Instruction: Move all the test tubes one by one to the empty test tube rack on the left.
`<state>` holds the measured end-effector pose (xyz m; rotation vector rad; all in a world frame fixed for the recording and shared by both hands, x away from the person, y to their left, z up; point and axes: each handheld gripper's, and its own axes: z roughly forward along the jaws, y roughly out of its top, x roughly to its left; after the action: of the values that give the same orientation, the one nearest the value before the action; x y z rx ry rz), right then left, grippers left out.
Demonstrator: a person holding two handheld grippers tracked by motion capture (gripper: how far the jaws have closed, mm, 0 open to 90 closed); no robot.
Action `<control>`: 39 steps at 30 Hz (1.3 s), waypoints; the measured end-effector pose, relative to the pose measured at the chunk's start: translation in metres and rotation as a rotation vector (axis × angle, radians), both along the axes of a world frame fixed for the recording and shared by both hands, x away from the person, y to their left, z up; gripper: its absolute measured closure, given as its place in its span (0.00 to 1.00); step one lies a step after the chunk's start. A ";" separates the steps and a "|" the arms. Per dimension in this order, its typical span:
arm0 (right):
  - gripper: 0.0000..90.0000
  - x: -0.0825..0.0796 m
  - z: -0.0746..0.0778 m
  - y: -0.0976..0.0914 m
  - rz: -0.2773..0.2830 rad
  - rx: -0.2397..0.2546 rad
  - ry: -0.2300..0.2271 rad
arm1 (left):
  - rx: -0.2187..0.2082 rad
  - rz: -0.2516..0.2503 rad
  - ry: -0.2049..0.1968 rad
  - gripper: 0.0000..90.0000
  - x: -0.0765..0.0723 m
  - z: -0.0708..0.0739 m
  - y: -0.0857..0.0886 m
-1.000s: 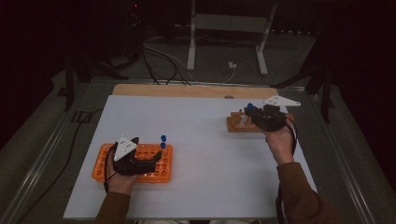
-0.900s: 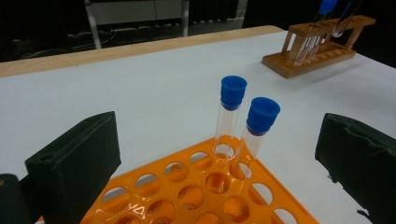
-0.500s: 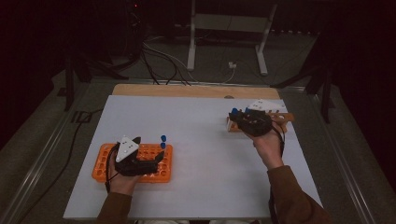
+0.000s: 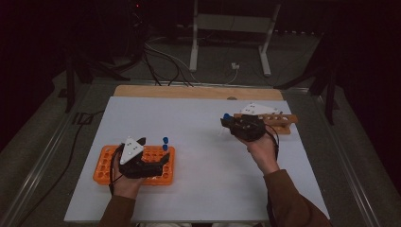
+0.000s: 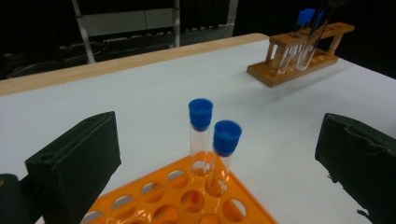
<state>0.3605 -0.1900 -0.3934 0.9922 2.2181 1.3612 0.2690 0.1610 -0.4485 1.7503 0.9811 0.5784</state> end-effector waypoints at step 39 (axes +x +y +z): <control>0.84 -0.031 0.012 0.049 0.222 0.080 0.045 | 0.025 -0.171 0.011 0.68 0.030 0.029 -0.105</control>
<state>0.3297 -0.1406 -0.3809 0.8295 2.3819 1.5475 0.2988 0.0560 -0.4193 1.8399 0.8251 0.4731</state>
